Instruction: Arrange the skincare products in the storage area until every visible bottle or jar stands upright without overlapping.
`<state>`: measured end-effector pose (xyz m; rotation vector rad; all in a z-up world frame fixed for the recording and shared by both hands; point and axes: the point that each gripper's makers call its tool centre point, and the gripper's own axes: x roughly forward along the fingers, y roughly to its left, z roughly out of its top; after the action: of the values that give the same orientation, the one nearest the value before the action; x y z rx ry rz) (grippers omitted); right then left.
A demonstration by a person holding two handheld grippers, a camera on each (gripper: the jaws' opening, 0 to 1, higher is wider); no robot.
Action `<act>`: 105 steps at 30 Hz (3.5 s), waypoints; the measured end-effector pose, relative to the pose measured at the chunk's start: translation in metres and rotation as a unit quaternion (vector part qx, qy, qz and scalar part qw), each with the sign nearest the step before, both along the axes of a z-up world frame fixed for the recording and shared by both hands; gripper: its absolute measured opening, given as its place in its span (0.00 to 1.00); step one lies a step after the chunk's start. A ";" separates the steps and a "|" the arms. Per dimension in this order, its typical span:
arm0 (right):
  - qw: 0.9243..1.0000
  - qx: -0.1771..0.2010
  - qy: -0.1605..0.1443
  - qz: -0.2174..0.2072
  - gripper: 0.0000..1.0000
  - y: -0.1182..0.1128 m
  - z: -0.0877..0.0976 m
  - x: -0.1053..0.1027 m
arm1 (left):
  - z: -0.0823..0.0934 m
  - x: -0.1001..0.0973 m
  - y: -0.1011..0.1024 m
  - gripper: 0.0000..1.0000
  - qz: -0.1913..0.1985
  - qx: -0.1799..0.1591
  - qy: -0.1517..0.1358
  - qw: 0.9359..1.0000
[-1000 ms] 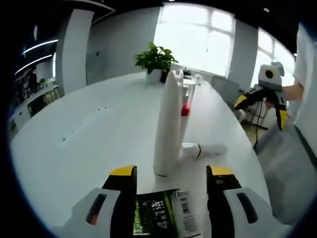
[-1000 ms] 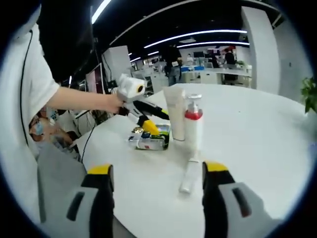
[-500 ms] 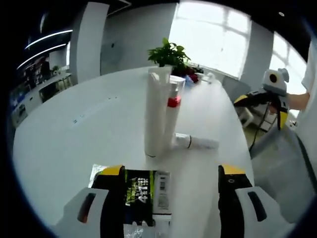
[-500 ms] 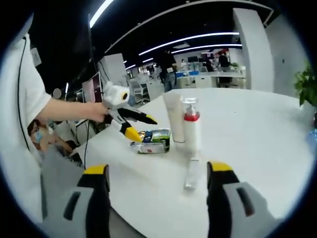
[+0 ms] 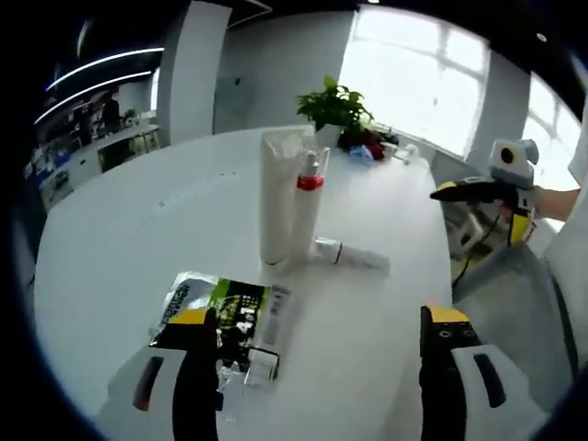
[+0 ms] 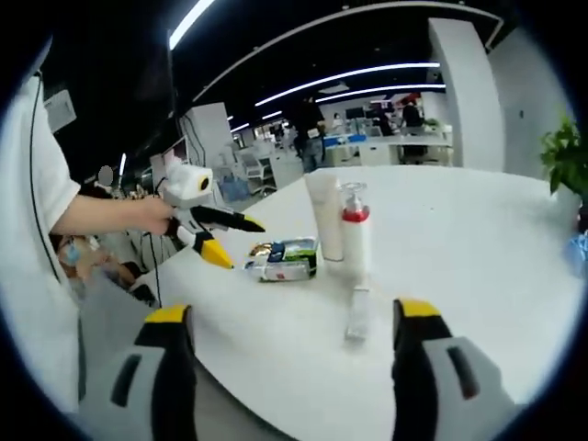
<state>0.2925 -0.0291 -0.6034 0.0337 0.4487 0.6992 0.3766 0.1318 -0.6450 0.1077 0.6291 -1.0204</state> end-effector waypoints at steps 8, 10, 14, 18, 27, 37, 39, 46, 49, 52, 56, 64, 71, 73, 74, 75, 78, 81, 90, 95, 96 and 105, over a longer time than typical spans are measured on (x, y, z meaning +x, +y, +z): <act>1.000 -0.013 0.002 0.004 0.94 -0.001 -0.005 -0.008 | 0.003 -0.029 0.019 0.93 0.039 -0.001 0.005 0.999; 1.000 -0.015 0.002 0.003 0.94 -0.002 -0.006 -0.009 | 0.006 -0.034 0.023 0.93 0.049 -0.003 0.003 0.999; 1.000 -0.017 0.000 0.002 0.95 -0.004 -0.005 -0.009 | 0.009 -0.043 0.029 0.93 0.067 -0.010 0.004 0.998; 1.000 -0.016 -0.002 0.000 0.95 -0.005 -0.003 -0.008 | 0.010 -0.051 0.036 0.95 0.094 -0.011 0.007 0.996; 1.000 -0.014 -0.001 0.003 0.94 -0.003 -0.003 -0.015 | 0.011 -0.070 0.049 0.95 0.140 -0.019 0.017 0.990; 1.000 -0.006 0.003 -0.005 0.93 -0.007 -0.005 -0.021 | 0.015 -0.088 0.054 0.93 0.173 -0.029 0.005 0.985; 1.000 -0.005 0.003 -0.004 0.92 -0.007 -0.005 -0.023 | 0.014 -0.093 0.055 0.94 0.177 -0.026 0.004 0.984; 1.000 -0.002 -0.002 -0.005 0.92 -0.012 -0.002 -0.022 | 0.012 -0.105 0.054 0.95 0.190 -0.025 0.010 0.981; 1.000 -0.001 -0.003 -0.005 0.92 -0.013 -0.001 -0.020 | 0.013 -0.107 0.052 0.95 0.192 -0.025 0.007 0.981; 1.000 -0.001 -0.003 -0.005 0.92 -0.015 -0.002 -0.019 | 0.014 -0.106 0.053 0.96 0.195 -0.023 0.003 0.981; 1.000 -0.001 -0.001 -0.008 0.91 -0.016 -0.004 -0.017 | 0.015 -0.104 0.055 0.96 0.198 -0.025 0.003 0.980; 1.000 -0.013 0.010 -0.007 0.89 -0.018 -0.014 -0.007 | 0.016 -0.100 0.057 0.95 0.211 -0.030 0.000 0.977; 0.999 -0.034 0.019 -0.001 0.86 -0.018 -0.025 0.009 | 0.010 -0.100 0.055 0.92 0.217 -0.038 0.000 0.976; 0.999 -0.042 0.023 0.004 0.85 -0.016 -0.028 0.013 | 0.008 -0.100 0.055 0.92 0.219 -0.036 0.002 0.975; 0.999 -0.047 0.026 0.006 0.84 -0.016 -0.030 0.014 | 0.008 -0.100 0.056 0.92 0.221 -0.037 0.001 0.975; 0.998 -0.051 0.031 0.008 0.83 -0.015 -0.033 0.017 | 0.008 -0.100 0.056 0.92 0.223 -0.040 0.000 0.974; 0.998 -0.054 0.038 0.012 0.82 -0.012 -0.038 0.026 | 0.002 -0.097 0.061 0.91 0.232 -0.028 -0.004 0.972; 0.997 -0.061 0.044 0.012 0.80 -0.010 -0.043 0.034 | -0.003 -0.098 0.064 0.91 0.232 -0.013 -0.008 0.973; 0.991 -0.107 0.076 0.024 0.73 -0.007 -0.071 0.060 | 0.001 -0.097 0.065 0.91 0.236 -0.023 -0.015 0.971; 0.983 -0.156 0.098 0.027 0.61 -0.008 -0.092 0.078 | 0.001 -0.096 0.067 0.90 0.240 -0.030 -0.012 0.970; 0.981 -0.162 0.101 0.029 0.59 -0.007 -0.095 0.081 | 0.000 -0.095 0.067 0.90 0.240 -0.031 -0.011 0.970; 0.958 -0.239 0.157 0.023 0.41 -0.002 -0.127 0.092 | 0.002 -0.096 0.065 0.89 0.241 -0.043 -0.005 0.970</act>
<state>0.3842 -0.0315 -0.7307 -0.3278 0.9182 0.6170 0.2810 0.1971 -0.6428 -0.1128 0.5635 -0.5734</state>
